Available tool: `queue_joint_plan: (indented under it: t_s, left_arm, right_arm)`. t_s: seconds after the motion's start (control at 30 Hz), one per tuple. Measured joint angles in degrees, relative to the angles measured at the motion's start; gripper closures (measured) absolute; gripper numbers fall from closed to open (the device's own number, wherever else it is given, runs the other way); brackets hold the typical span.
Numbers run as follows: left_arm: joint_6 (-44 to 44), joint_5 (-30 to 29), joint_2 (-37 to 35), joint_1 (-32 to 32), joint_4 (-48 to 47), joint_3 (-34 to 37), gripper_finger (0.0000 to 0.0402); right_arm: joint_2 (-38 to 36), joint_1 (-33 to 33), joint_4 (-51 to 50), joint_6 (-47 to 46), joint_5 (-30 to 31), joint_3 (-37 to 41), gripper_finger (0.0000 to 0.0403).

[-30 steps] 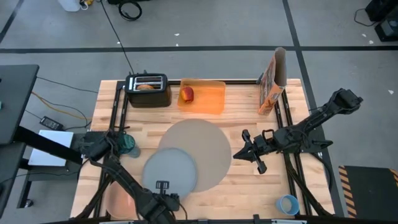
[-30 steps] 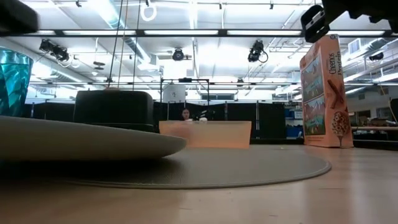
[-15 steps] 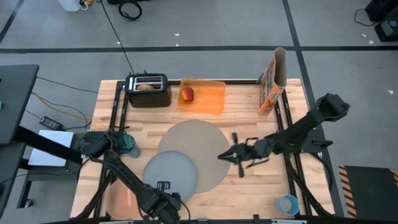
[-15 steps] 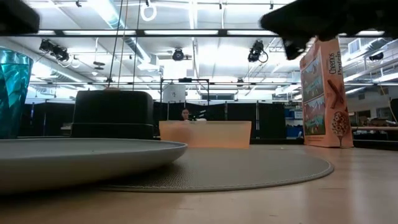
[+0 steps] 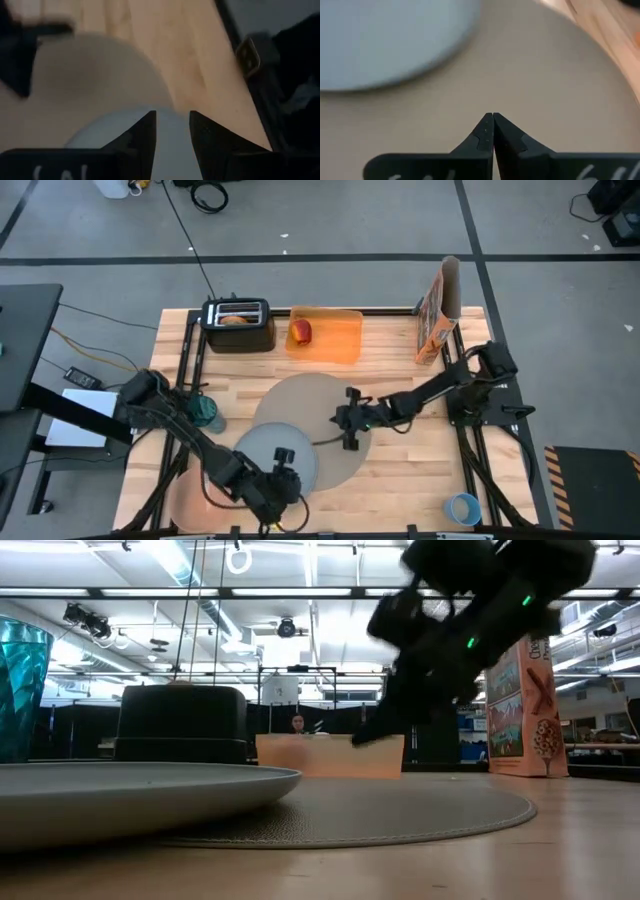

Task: Arrange a breakfast setting
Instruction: Adjust the brown tablemat, then put the pink bowl on the brown tablemat

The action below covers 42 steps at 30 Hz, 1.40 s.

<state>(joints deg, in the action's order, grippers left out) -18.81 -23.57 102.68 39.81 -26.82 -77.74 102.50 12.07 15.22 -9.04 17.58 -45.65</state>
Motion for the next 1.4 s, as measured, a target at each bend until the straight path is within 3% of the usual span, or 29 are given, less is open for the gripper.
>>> queue_joint_plan:
  t_s: [0.17,0.33,0.47,0.6,0.8,1.2,1.4]
  left_arm:
    - [3.90,2.62,1.41,-3.69,23.05,11.24,0.0276]
    - [5.69,2.72,1.28,-7.30,29.45,14.29,0.0276]
    - [9.16,2.79,-0.99,-9.30,27.19,14.32,0.0276]
    - [12.35,2.15,-6.45,-10.48,17.72,14.22,0.0276]
    - [10.16,-2.19,-13.79,-11.12,4.86,14.33,0.0276]
    - [4.14,-9.90,-14.45,-10.38,-2.80,14.54,0.0276]
    - [4.64,-10.39,-14.45,-10.38,-3.39,14.54,0.0276]
  right_arm:
    - [3.40,-3.55,1.02,-1.94,-2.21,0.01,0.0393]
    - [4.62,-5.54,-0.06,-3.66,-2.23,-0.04,0.0393]
    - [3.94,-7.17,-2.67,-4.49,-1.94,-0.14,0.0393]
    - [2.06,-9.12,-7.92,-4.55,-0.56,-0.08,0.0393]
    - [-1.02,-11.28,-14.90,-4.47,-0.47,0.07,0.0393]
    - [-3.51,-10.06,-17.23,-6.28,-8.05,0.22,0.0394]
    - [-9.45,-9.41,-16.27,-6.18,-4.58,-0.09,0.0384]
